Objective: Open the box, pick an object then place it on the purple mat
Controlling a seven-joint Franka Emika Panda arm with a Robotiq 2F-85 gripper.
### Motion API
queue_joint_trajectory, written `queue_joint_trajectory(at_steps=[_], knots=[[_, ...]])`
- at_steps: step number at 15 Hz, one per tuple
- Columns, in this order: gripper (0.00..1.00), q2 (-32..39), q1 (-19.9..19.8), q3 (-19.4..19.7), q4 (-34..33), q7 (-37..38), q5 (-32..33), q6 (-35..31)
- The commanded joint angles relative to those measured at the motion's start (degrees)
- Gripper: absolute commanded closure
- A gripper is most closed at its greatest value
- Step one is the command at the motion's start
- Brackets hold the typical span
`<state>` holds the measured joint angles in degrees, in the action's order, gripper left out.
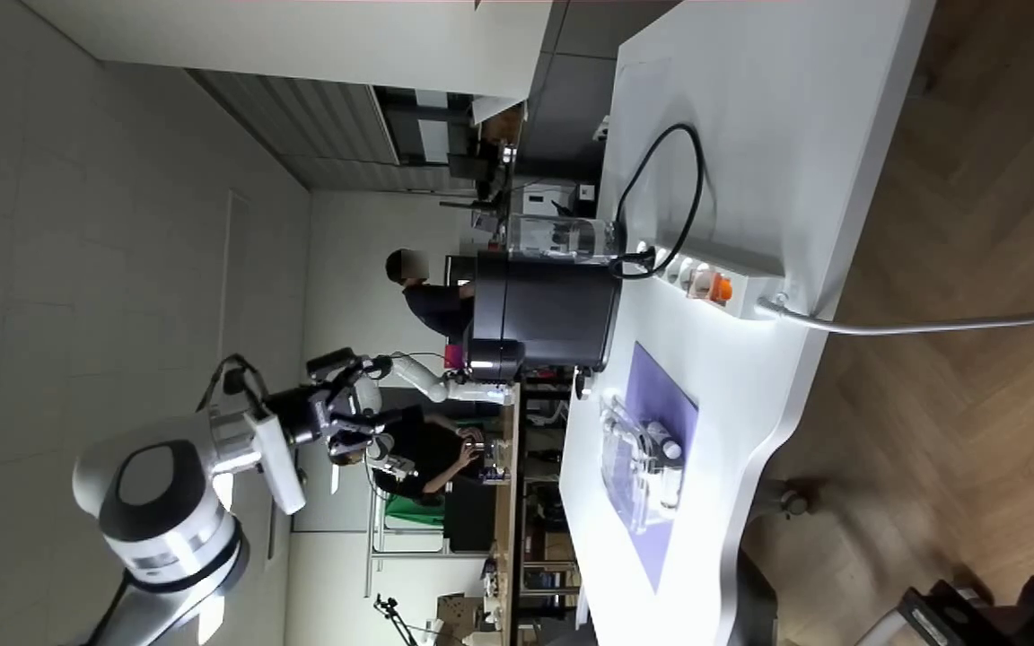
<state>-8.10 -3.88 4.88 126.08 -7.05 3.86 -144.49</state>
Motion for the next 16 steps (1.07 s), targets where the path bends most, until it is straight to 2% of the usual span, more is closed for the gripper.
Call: queue_joint_trajectory(at_steps=[1, 4, 8, 12, 16], knots=[[0.0, 14.7, -1.7, 0.6, -8.7, 1.1, 5.3, -7.3], [0.0, 24.6, -1.5, 2.0, -12.7, 3.7, 9.5, -8.3], [0.0, 32.9, -0.7, 2.8, -14.5, 3.6, 9.4, -7.6], [0.0, 36.2, 0.3, 3.1, -13.1, 3.7, 9.3, -7.4], [0.0, 37.2, 0.5, 3.1, -11.2, 2.7, 9.5, -10.8]])
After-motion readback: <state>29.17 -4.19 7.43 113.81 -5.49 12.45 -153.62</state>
